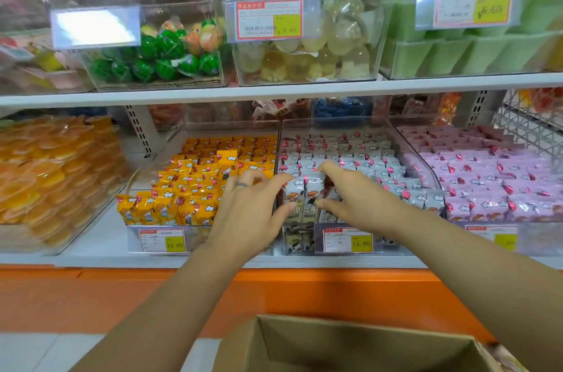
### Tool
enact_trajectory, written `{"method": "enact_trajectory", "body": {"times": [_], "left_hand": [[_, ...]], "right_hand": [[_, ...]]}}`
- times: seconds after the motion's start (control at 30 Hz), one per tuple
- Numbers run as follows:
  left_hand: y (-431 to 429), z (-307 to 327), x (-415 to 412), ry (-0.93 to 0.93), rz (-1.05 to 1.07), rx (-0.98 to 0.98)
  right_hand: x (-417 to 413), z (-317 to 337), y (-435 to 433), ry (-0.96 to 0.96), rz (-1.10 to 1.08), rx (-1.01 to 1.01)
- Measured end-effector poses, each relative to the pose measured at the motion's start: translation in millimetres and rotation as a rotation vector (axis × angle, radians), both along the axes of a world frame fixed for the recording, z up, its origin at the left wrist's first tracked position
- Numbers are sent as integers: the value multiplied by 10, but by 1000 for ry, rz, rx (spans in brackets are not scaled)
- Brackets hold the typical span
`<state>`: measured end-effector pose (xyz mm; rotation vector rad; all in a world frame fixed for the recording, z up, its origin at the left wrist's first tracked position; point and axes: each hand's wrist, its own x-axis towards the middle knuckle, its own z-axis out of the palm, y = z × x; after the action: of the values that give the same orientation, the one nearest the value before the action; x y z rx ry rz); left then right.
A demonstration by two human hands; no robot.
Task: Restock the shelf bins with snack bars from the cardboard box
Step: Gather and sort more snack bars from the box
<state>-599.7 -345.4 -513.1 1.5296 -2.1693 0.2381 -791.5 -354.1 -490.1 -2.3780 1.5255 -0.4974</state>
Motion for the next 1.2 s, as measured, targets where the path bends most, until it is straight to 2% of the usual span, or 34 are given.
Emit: {"method": "enact_trajectory", "body": {"times": [0.1, 0.2, 0.33, 0.5, 0.7, 0.93, 1.07, 1.2], "left_hand": [[-84, -48, -23, -169, 20, -149], [-166, -54, -53, -231, 53, -132], [-87, -171, 15, -306, -33, -199], [-47, -266, 79, -341, -13, -261], [-66, -190, 15, -344, 15, -170], [51, -255, 107, -449, -11, -223], [176, -267, 313, -214, -1, -248], [199, -241, 679, -31, 60, -186]], "right_hand": [[-8, -19, -86, -4, -24, -16], [13, -61, -76, 18, -63, -107], [6, -178, 96, 86, -45, -243], [51, -309, 156, 110, -55, -374], [122, -354, 7, 174, -129, -371], [48, -482, 287, 419, -54, -516], [107, -355, 313, 369, -46, -521], [420, -147, 354, 220, 105, -435]]}}
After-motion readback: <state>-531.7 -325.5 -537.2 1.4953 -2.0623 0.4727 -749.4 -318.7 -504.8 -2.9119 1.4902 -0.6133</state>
